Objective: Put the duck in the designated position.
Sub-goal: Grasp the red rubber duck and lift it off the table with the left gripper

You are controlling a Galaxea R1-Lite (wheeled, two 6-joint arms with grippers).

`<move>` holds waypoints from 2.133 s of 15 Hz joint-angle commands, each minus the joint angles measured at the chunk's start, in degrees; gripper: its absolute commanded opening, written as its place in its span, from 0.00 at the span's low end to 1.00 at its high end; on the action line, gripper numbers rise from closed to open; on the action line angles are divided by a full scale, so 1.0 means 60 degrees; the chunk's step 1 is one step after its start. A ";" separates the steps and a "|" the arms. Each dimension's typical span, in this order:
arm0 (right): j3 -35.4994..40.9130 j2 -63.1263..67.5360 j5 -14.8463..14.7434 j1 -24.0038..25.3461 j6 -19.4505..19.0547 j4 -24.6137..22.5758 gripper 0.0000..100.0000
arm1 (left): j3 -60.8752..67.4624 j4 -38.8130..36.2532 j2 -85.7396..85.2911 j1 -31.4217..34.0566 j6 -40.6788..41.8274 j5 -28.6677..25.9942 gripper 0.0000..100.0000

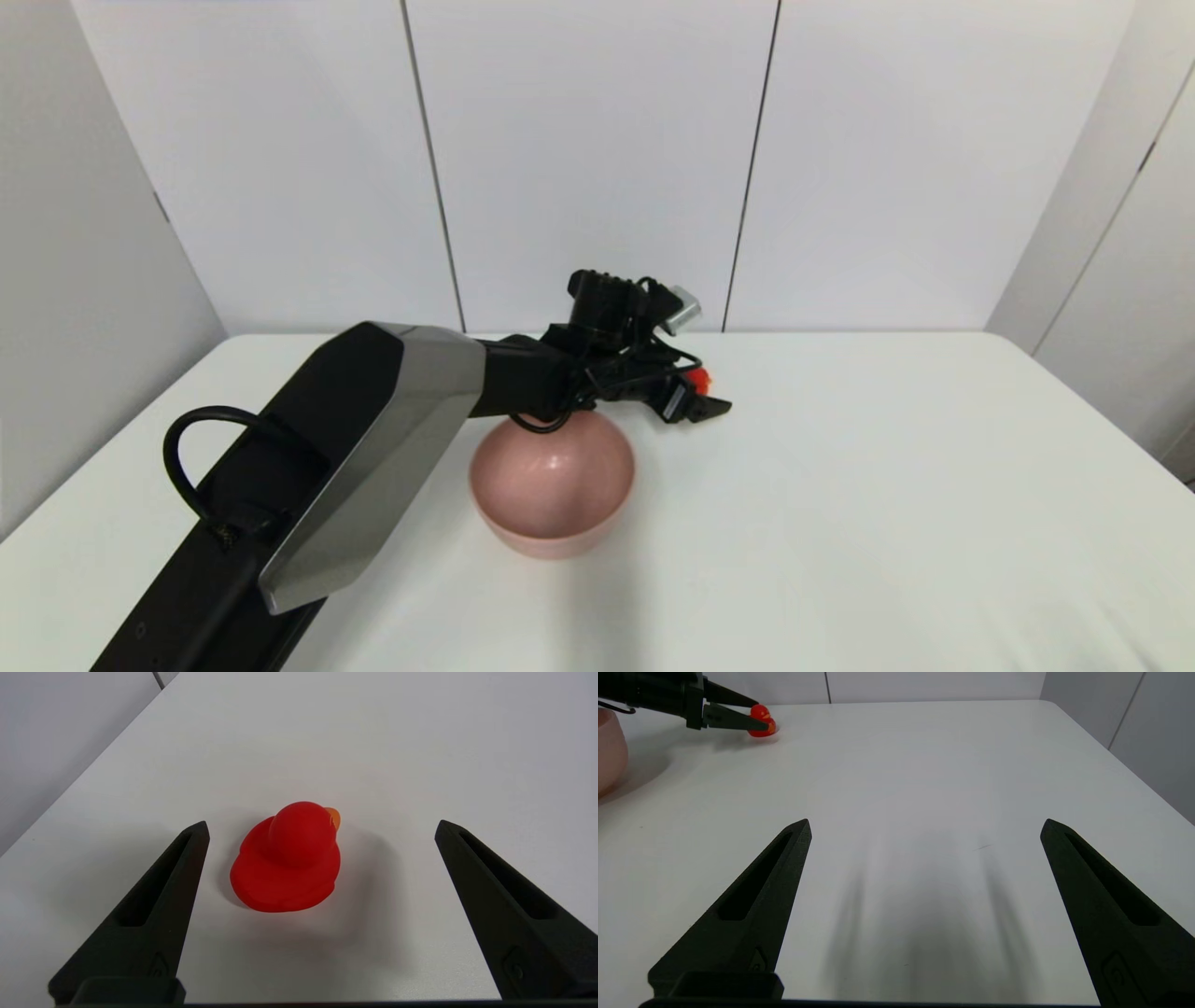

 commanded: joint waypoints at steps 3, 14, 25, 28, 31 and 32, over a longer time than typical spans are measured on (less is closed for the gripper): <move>0.0004 0.0012 -0.0004 0.0001 -0.0007 -0.0007 1.00 | -0.0002 0.0007 0.0139 -0.0002 0.0027 -0.0024 1.00; 0.0004 0.0012 -0.0004 0.0001 0.0007 -0.0007 1.00 | -0.0002 0.0007 0.0183 0.0042 0.0056 -0.0009 1.00; 0.0004 0.0012 -0.0004 0.0001 0.0007 -0.0007 1.00 | -0.0002 -0.0008 0.0183 0.0086 0.0085 0.0005 1.00; 0.0004 0.0012 -0.0004 0.0001 0.0007 -0.0007 1.00 | -0.0002 -0.0037 0.0168 0.0101 0.0115 0.0005 0.00; 0.0004 0.0012 -0.0004 0.0001 0.0007 -0.0007 1.00 | -0.0002 -0.0023 0.0168 0.0101 0.0115 0.0005 0.00; -0.0011 0.0012 -0.0004 0.0001 0.0007 -0.0007 1.00 | -0.0002 -0.0023 0.0168 0.0101 0.0115 0.0005 0.00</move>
